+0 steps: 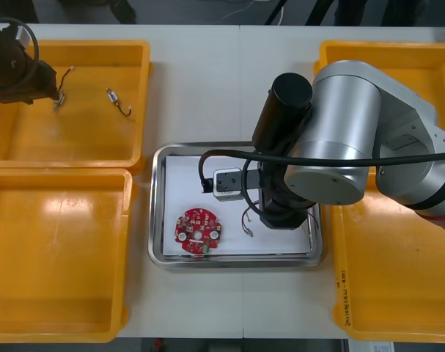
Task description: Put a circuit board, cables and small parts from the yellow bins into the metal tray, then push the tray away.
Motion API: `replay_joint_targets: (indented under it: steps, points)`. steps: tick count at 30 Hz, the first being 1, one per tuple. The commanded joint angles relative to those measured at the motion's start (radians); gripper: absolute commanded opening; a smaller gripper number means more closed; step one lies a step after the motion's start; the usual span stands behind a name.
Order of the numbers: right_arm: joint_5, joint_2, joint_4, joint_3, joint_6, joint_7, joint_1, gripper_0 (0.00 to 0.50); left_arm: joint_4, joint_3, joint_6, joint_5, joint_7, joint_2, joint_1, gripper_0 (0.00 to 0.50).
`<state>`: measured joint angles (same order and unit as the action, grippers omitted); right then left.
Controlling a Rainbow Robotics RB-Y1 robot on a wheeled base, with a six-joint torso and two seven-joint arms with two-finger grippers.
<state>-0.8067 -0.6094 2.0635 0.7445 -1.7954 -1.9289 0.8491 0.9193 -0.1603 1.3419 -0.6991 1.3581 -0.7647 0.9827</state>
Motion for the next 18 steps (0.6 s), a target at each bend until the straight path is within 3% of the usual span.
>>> replay_joint_targets:
  steps: [1,5,11,18]
  points:
    - [0.009,0.022,-0.022,0.007,0.060,-0.044,-0.030,0.000,-0.046,0.027,-0.070,0.020,0.110,0.033,0.076,0.500]
    - [0.021,0.020,-0.039,0.021,0.110,-0.048,-0.061,0.000,-0.071,0.027,-0.102,0.026,0.124,0.041,0.076,0.500]
    - [0.110,0.020,-0.062,0.073,0.175,-0.045,-0.107,0.000,-0.125,0.027,-0.178,0.038,0.147,0.061,0.077,0.500]
    - [0.143,0.037,-0.118,0.099,0.229,-0.048,-0.128,0.000,-0.192,-0.001,-0.253,0.049,0.165,0.073,0.093,0.500]
